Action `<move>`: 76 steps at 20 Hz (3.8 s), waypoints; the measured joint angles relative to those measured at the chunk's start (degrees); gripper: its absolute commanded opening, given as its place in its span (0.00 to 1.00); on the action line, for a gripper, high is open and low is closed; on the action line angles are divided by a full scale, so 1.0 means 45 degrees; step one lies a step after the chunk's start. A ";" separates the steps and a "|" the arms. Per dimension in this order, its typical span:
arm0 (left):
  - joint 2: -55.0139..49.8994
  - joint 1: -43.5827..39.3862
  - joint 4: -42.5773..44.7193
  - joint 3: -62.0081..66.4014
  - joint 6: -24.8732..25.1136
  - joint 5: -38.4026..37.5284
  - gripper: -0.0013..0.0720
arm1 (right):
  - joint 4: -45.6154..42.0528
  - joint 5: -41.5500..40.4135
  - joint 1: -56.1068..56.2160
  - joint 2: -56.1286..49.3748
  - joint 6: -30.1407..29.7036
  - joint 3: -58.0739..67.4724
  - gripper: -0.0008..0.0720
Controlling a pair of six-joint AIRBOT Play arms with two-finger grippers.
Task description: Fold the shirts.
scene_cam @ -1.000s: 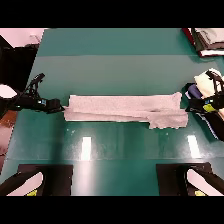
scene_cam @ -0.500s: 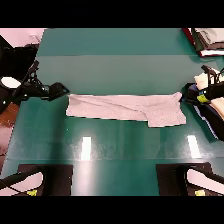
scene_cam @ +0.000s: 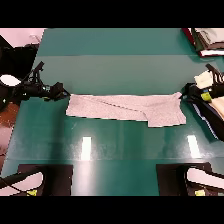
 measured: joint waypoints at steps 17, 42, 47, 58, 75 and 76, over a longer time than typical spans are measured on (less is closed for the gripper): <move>0.0000 -0.1064 -0.0253 0.0000 0.0146 -0.1370 0.05 | 0.1914 0.1127 -0.1365 -0.3152 -0.4182 -0.1326 0.69; -0.6266 -0.7883 -0.0126 0.5765 -0.1200 0.1656 0.05 | 0.3274 0.2642 0.5751 -0.1064 -0.1413 0.6329 0.03; -0.7004 -0.8077 -0.0180 0.6460 -0.1200 0.1559 0.05 | 0.1967 0.2458 0.7771 -0.0967 -0.0520 0.7762 0.03; -0.4420 -0.4401 0.1773 0.6829 -0.0971 -0.0933 0.05 | 0.1243 0.1938 1.0516 -0.2380 -0.0131 0.8238 0.03; 0.0374 0.0248 0.4420 0.6839 -0.0733 -0.3109 0.05 | 0.1889 -0.3920 1.5674 -0.7529 -0.0321 1.1118 0.76; 0.0389 0.0267 0.4430 0.6839 -0.0733 -0.3138 0.05 | 0.1826 -0.3784 1.5509 -0.7169 -0.0321 1.0656 0.76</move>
